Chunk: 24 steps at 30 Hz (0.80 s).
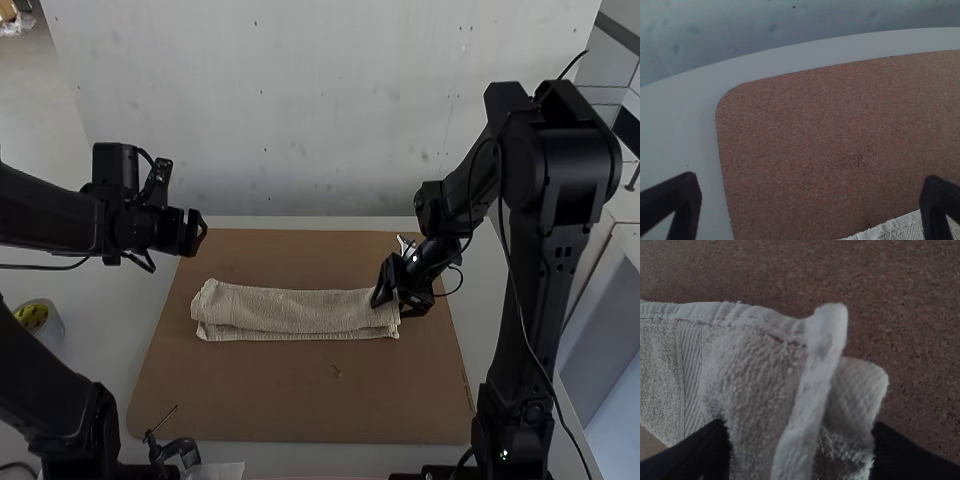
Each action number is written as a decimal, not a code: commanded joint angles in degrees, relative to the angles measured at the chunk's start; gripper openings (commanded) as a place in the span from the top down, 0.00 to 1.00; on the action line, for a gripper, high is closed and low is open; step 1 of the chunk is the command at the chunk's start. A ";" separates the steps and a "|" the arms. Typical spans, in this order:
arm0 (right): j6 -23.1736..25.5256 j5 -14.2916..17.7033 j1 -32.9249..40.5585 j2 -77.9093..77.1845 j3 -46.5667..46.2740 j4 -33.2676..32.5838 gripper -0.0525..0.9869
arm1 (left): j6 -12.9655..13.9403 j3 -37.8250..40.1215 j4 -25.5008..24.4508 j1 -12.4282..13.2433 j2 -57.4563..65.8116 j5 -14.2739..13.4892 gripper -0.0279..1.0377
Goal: Fold the towel.
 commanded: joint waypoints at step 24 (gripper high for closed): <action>0.07 -1.67 -5.24 -7.55 -1.72 -0.89 0.92 | 0.54 -0.50 2.29 1.06 2.04 1.27 0.06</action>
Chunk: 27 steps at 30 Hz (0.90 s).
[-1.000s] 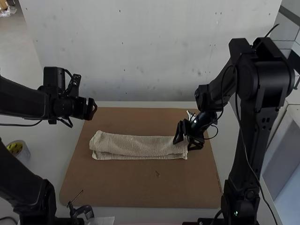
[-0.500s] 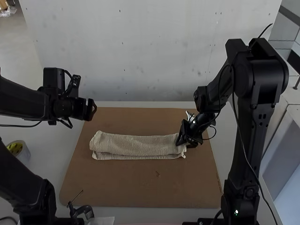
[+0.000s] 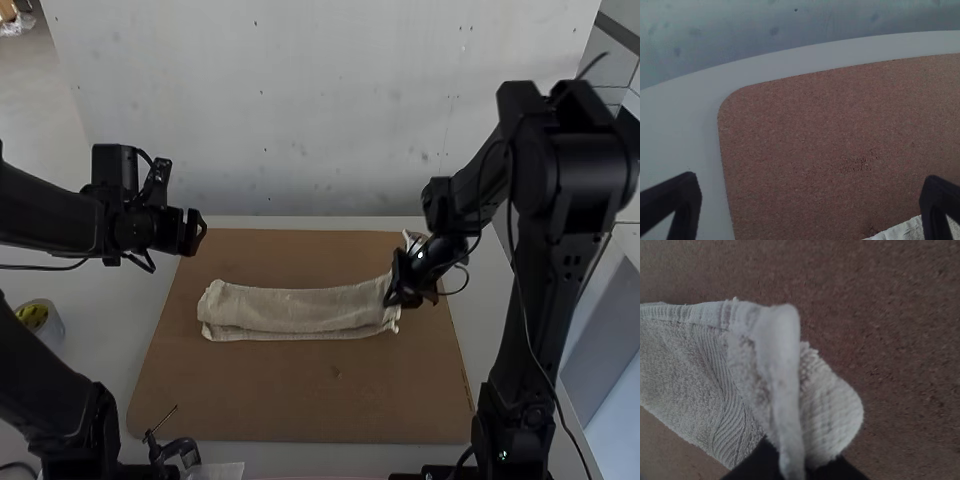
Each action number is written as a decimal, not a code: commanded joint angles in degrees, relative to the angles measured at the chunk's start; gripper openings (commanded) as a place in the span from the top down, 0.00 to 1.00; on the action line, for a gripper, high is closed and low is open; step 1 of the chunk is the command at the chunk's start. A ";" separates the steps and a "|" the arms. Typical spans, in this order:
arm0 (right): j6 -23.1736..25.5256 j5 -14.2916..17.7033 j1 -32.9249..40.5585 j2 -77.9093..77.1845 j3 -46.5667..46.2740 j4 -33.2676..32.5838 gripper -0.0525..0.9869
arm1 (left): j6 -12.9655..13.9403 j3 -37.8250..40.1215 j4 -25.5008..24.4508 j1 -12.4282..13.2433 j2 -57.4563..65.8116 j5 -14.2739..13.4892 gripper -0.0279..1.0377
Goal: Fold the towel.
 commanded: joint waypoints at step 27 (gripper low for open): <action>-13.78 -3.62 -26.17 -5.09 4.55 -7.88 0.92 | -0.33 0.57 1.42 -0.19 1.78 0.41 0.06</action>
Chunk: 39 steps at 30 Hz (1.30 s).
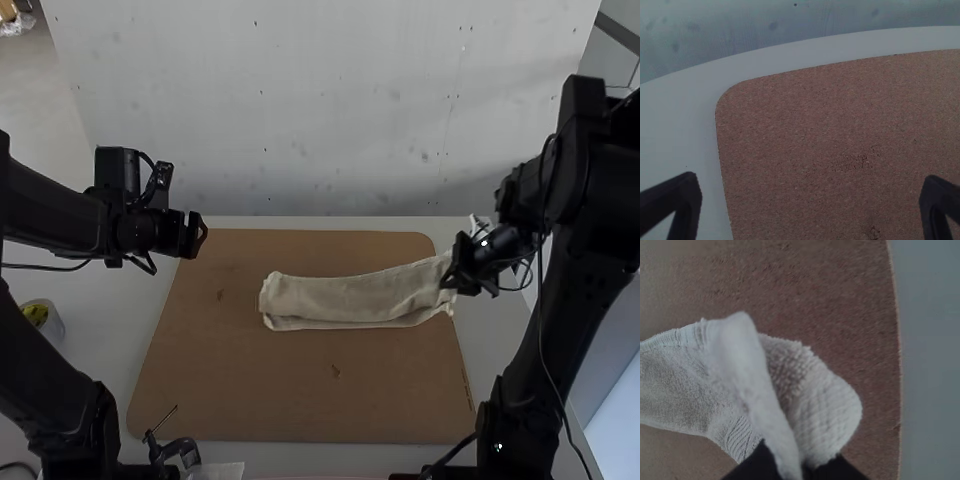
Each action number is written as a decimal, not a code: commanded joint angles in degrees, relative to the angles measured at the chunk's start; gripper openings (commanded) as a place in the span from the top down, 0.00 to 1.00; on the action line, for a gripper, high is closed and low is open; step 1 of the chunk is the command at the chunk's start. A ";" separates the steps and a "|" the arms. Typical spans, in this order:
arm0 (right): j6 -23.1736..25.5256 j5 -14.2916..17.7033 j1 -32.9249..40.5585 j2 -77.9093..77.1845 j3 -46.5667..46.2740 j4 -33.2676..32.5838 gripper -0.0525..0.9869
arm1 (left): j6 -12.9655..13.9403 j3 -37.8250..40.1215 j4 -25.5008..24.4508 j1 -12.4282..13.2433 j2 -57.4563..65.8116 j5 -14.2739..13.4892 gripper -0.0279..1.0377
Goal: Fold the towel.
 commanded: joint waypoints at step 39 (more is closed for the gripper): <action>-3.97 -7.08 1.74 -10.63 8.74 -14.93 0.92 | -2.31 0.66 0.33 0.45 -0.85 0.02 0.06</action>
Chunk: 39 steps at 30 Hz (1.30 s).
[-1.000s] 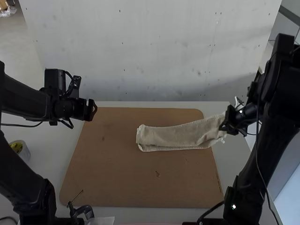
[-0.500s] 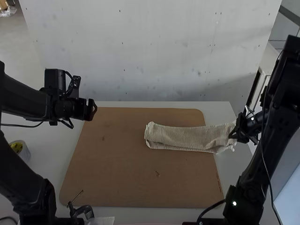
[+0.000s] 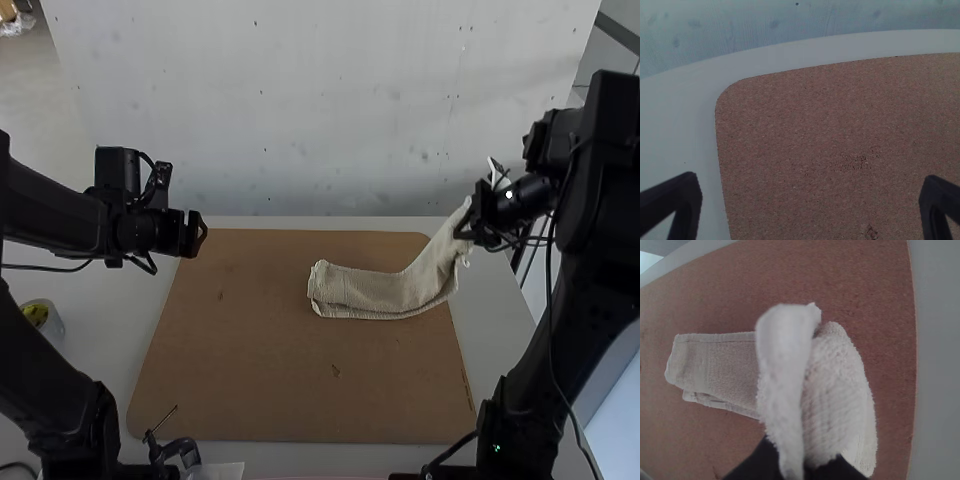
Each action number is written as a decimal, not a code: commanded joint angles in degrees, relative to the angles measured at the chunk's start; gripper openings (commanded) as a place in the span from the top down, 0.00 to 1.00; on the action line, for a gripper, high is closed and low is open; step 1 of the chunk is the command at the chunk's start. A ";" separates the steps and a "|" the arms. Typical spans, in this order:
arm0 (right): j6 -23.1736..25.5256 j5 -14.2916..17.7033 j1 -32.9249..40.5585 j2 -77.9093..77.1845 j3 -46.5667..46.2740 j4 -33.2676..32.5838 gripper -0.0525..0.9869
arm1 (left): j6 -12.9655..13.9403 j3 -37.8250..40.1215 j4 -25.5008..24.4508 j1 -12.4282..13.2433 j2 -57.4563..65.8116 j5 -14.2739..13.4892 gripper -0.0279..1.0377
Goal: Fold the towel.
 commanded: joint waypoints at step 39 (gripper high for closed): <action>26.76 2.56 35.97 14.56 1.34 21.03 0.92 | -0.76 0.13 1.10 5.83 0.58 5.25 0.06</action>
